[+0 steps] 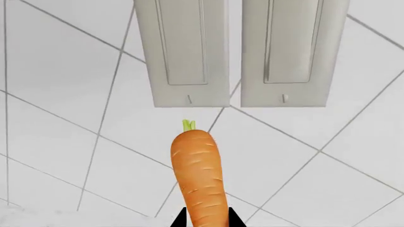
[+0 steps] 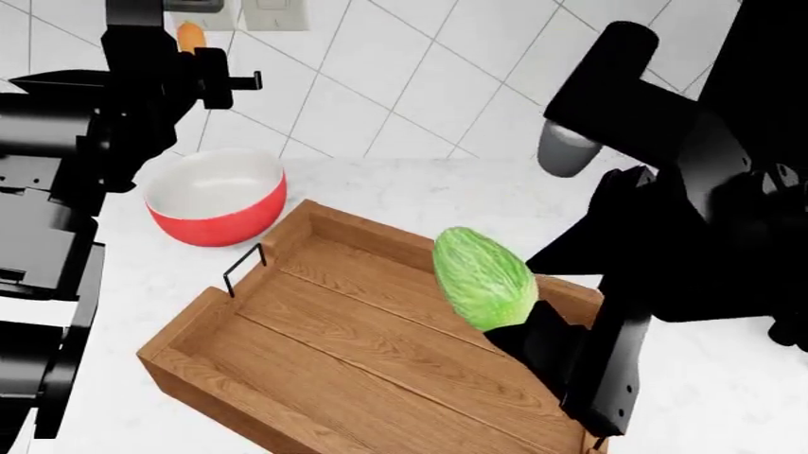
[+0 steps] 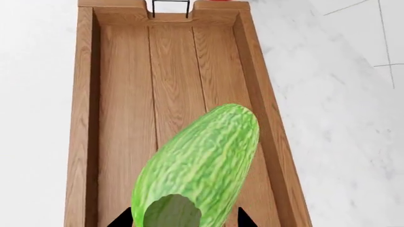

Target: Place the two vegetables and bowl onto the tray for setting up a vegetable dip station.

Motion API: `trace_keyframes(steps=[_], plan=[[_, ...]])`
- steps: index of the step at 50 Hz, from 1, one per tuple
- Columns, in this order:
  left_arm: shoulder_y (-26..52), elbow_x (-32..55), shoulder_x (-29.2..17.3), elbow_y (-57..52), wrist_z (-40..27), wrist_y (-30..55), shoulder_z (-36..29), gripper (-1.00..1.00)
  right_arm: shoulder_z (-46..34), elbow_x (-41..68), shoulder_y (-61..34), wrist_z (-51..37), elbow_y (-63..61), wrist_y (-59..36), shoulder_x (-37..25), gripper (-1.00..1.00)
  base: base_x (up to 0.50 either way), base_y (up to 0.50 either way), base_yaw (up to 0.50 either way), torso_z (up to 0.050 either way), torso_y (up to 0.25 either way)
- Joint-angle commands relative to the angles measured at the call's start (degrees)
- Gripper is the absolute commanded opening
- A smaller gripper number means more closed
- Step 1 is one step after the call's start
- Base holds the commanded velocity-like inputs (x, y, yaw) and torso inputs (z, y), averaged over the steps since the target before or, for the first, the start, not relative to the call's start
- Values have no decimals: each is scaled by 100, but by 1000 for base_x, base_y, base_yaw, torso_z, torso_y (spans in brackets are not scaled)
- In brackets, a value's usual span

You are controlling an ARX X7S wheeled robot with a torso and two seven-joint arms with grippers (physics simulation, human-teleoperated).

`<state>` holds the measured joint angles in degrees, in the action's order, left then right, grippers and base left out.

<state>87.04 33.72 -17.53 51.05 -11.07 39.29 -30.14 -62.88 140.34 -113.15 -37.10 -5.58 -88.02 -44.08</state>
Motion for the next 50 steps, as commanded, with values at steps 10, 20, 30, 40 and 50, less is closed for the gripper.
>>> trace_keyframes(steps=[10, 20, 30, 40, 50], plan=[[22, -40, 56, 211, 36, -174, 30, -100, -642, -152, -214, 482, 37, -55, 38, -100, 0, 0, 0, 0, 1], [-6, -26, 86, 264, 65, -236, 49, -100, -1278, 101, -617, 427, 80, -2, -13, -100, 0, 0, 0, 1, 0], [19, -70, 170, 535, 151, -416, 37, -100, -1581, -136, -702, 876, 201, -119, 104, -100, 0, 0, 0, 0, 1], [-6, -80, 181, 685, 180, -529, 55, -100, -1813, -1147, -680, 2076, 330, -156, 353, -100, 0, 0, 0, 0, 0], [-2, -106, 196, 868, 229, -652, 59, -100, -2048, -1620, -711, 2613, 339, -57, 459, -100, 0, 0, 0, 0, 1]])
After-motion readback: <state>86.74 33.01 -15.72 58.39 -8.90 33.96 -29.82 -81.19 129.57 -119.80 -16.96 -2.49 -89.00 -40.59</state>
